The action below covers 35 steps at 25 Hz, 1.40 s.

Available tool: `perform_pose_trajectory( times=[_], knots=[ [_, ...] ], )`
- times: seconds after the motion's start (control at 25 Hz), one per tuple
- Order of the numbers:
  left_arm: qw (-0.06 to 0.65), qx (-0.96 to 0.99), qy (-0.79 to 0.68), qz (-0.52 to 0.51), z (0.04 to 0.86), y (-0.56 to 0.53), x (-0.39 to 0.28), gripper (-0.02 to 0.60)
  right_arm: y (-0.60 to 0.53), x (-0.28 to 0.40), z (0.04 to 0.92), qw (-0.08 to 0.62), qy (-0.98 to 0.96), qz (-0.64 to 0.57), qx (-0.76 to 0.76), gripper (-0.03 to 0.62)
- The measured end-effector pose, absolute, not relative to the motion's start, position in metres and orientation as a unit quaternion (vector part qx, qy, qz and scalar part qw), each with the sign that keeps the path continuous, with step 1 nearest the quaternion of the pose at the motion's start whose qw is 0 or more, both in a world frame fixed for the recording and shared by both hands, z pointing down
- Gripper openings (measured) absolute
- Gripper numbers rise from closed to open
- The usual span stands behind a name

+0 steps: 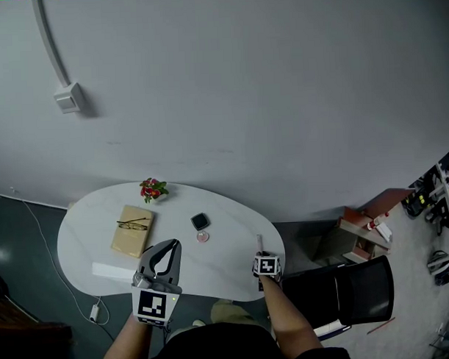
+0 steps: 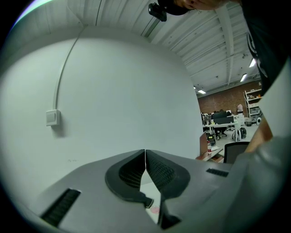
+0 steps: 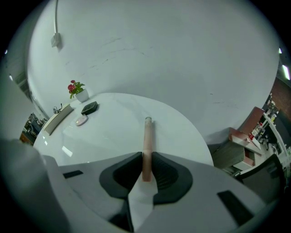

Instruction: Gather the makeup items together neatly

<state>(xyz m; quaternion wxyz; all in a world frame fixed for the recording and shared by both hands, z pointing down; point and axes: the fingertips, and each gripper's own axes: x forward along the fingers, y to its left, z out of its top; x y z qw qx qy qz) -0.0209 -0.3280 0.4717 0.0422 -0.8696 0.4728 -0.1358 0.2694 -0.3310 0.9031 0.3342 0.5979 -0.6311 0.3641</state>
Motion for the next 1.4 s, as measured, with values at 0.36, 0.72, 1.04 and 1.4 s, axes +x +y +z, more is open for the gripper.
perform_pose_trajectory(
  times=[0.36, 0.72, 1.04, 1.4],
  knots=[
    [0.057, -0.872, 0.465, -0.141, 0.466, -0.319, -0.016, 0.025, -0.330, 0.265, 0.903, 0.338, -0.639, 0.361, 0.589, 0.114],
    [0.061, -0.871, 0.468, -0.138, 0.461, -0.309, -0.022, 0.025, -0.328, 0.264, 0.894, 0.338, -0.642, 0.355, 0.590, 0.140],
    [0.058, -0.870, 0.473, -0.126, 0.456, -0.299, -0.027, 0.025, -0.327, 0.265, 0.871, 0.321, -0.653, 0.345, 0.593, 0.161],
    [0.050, -0.864, 0.486, -0.124, 0.459, -0.292, -0.041, 0.025, -0.350, 0.239, 0.838, 0.311, -0.684, 0.314, 0.580, 0.161]
  ],
)
